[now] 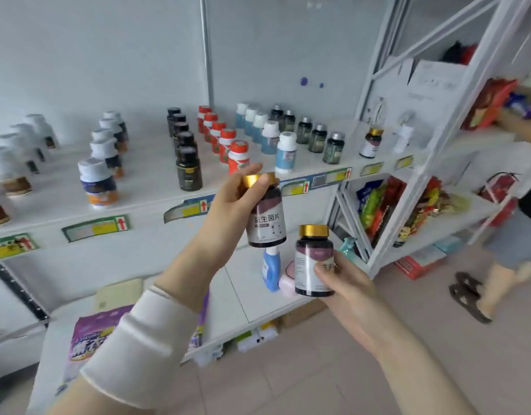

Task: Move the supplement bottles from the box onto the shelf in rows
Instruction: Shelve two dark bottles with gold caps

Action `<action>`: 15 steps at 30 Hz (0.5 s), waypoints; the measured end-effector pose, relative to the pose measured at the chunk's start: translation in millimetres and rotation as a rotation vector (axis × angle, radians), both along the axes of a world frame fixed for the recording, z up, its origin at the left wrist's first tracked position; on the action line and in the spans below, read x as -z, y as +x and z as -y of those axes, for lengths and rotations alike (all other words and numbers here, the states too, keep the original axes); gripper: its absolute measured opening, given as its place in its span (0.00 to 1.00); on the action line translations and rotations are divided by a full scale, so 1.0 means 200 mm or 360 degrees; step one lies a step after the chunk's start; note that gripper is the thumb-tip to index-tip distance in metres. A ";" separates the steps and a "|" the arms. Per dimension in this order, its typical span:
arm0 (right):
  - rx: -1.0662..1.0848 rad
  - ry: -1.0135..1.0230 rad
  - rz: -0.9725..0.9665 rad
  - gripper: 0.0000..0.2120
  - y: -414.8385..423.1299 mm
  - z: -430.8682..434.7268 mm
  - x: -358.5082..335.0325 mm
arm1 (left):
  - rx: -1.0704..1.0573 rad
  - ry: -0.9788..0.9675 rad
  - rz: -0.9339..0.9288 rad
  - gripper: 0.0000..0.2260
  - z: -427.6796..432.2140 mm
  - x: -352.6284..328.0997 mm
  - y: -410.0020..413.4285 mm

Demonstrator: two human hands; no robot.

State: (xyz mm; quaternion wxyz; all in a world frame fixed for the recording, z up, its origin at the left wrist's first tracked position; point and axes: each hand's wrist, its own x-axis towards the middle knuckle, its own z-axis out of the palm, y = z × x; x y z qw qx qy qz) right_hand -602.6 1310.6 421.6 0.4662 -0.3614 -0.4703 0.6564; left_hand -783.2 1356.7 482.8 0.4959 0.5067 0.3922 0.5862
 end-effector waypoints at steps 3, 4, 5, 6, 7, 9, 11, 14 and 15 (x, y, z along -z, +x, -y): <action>0.0092 0.0038 0.0079 0.35 0.22 -0.20 -0.06 | 0.0099 0.0045 -0.0044 0.08 -0.21 -0.07 0.19; 0.0120 0.0059 0.0125 0.36 0.28 -0.28 -0.09 | 0.0126 0.0068 -0.0054 0.09 -0.30 -0.10 0.25; 0.0154 0.0080 0.0174 0.38 0.34 -0.37 -0.12 | 0.0146 0.0098 -0.0081 0.13 -0.38 -0.12 0.30; 0.0187 0.0099 0.0205 0.41 0.39 -0.46 -0.16 | 0.0163 0.0126 -0.0112 0.16 -0.47 -0.15 0.34; 0.0214 0.0117 0.0206 0.44 0.45 -0.55 -0.19 | 0.0174 0.0155 -0.0134 0.18 -0.56 -0.18 0.39; 0.0247 0.0150 0.0156 0.46 0.54 -0.73 -0.26 | 0.0183 0.0198 -0.0156 0.17 -0.74 -0.23 0.48; 0.0267 0.0175 0.0114 0.46 0.61 -0.90 -0.31 | 0.0201 0.0208 -0.0182 0.15 -0.91 -0.27 0.56; 0.0335 0.0212 0.0097 0.45 0.72 -1.15 -0.37 | 0.0234 0.0227 -0.0257 0.12 -1.17 -0.34 0.66; 0.0342 0.0230 0.0090 0.44 0.76 -1.23 -0.39 | 0.0231 0.0240 -0.0285 0.11 -1.25 -0.36 0.69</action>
